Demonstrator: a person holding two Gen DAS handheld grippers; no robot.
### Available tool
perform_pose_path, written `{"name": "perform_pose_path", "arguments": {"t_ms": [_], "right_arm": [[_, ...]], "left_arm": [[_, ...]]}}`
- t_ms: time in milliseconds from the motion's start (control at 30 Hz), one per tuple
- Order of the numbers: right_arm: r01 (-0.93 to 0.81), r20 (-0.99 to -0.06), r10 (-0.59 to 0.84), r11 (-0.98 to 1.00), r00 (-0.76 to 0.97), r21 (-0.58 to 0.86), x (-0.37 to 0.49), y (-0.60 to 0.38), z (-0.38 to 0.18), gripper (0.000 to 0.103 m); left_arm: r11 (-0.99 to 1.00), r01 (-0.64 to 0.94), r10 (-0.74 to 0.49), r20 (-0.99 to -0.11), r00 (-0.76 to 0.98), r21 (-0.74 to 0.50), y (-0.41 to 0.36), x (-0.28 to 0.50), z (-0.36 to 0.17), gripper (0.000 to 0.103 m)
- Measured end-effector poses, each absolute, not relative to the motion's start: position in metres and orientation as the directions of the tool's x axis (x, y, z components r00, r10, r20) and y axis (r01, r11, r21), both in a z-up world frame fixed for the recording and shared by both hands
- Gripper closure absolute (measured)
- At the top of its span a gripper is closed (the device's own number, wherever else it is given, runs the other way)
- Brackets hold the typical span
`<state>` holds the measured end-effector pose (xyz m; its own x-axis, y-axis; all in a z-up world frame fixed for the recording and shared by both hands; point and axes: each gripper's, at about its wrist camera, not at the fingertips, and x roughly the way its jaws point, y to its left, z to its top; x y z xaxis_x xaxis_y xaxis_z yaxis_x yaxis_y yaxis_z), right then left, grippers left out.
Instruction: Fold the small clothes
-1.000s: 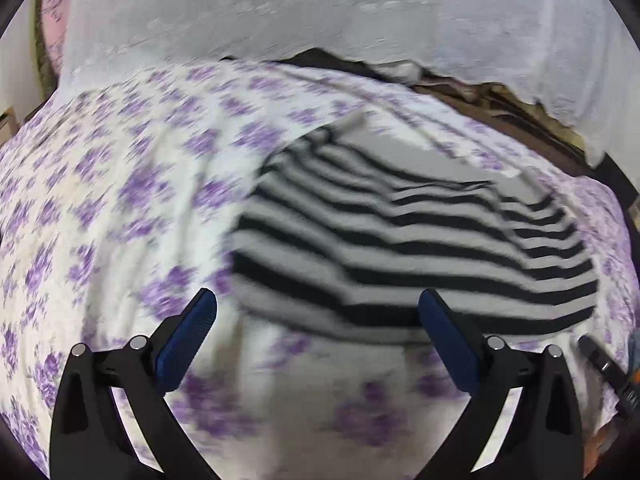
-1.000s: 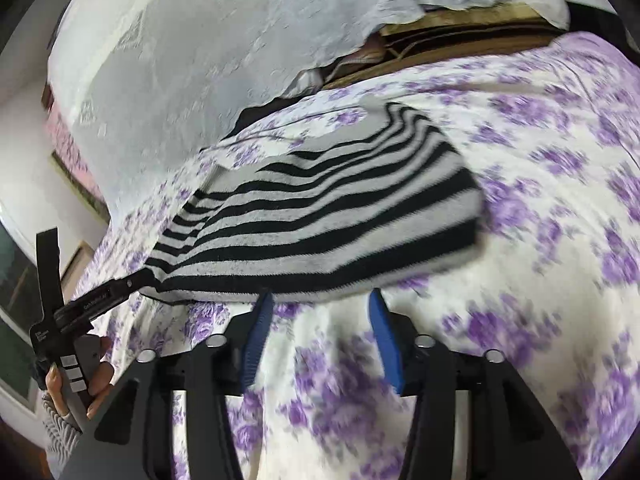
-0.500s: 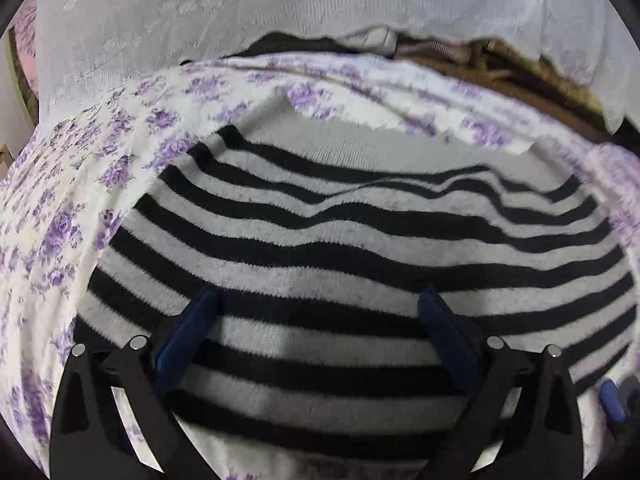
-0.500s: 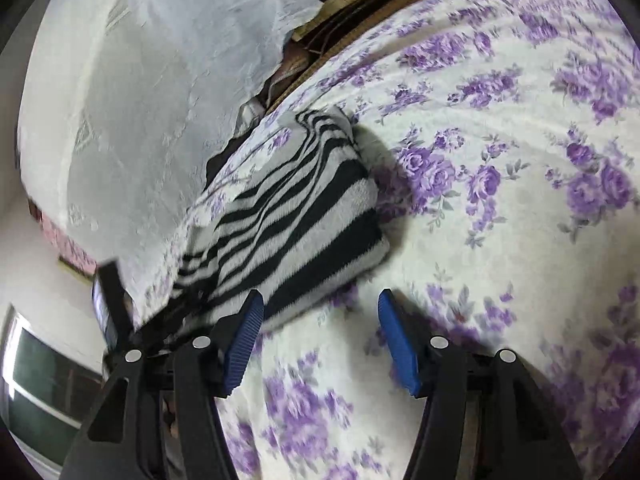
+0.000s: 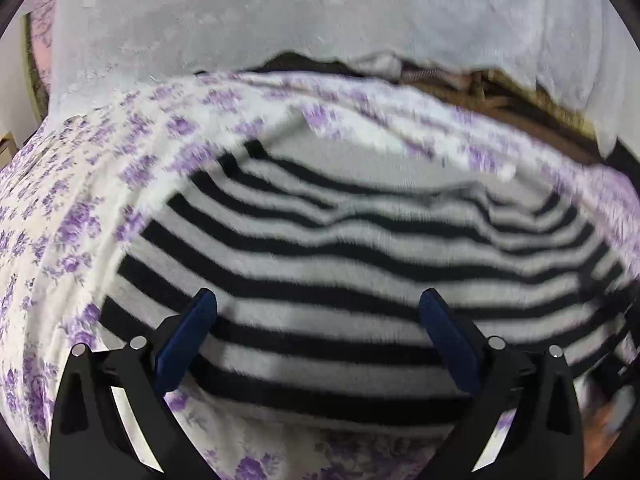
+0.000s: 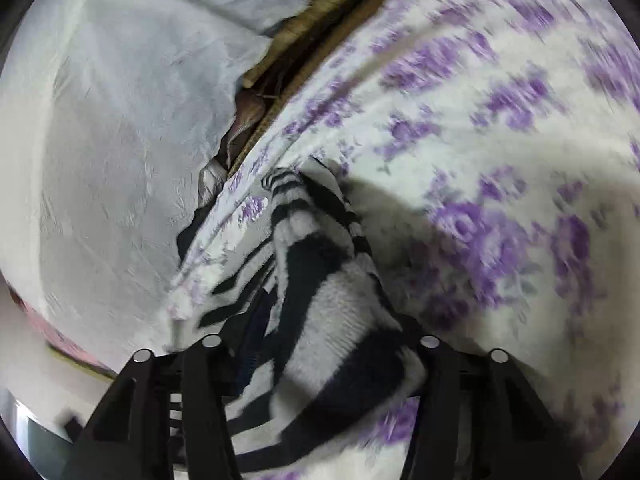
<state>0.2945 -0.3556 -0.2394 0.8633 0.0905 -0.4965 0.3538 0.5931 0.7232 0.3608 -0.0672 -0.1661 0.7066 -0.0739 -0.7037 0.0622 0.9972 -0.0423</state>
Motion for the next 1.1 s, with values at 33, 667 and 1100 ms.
{"name": "perform_pose_path", "arguments": {"t_ms": [33, 667, 1100], "right_arm": [[0.360, -0.503, 0.084, 0.597, 0.860, 0.716, 0.297, -0.355, -0.241, 0.055], [0.269, -0.416, 0.076, 0.655, 0.906, 0.706, 0.290, -0.357, -0.226, 0.073], [0.237, -0.379, 0.069, 0.675, 0.923, 0.699, 0.287, -0.319, -0.185, 0.074]], "left_arm": [[0.998, 0.047, -0.064, -0.701, 0.710, -0.045, -0.066, 0.365, -0.165, 0.004], [0.996, 0.080, -0.076, -0.735, 0.674, -0.030, -0.042, 0.355, -0.168, 0.004], [0.996, 0.080, -0.038, -0.710, 0.703, 0.026, -0.025, 0.344, -0.159, 0.005]]}}
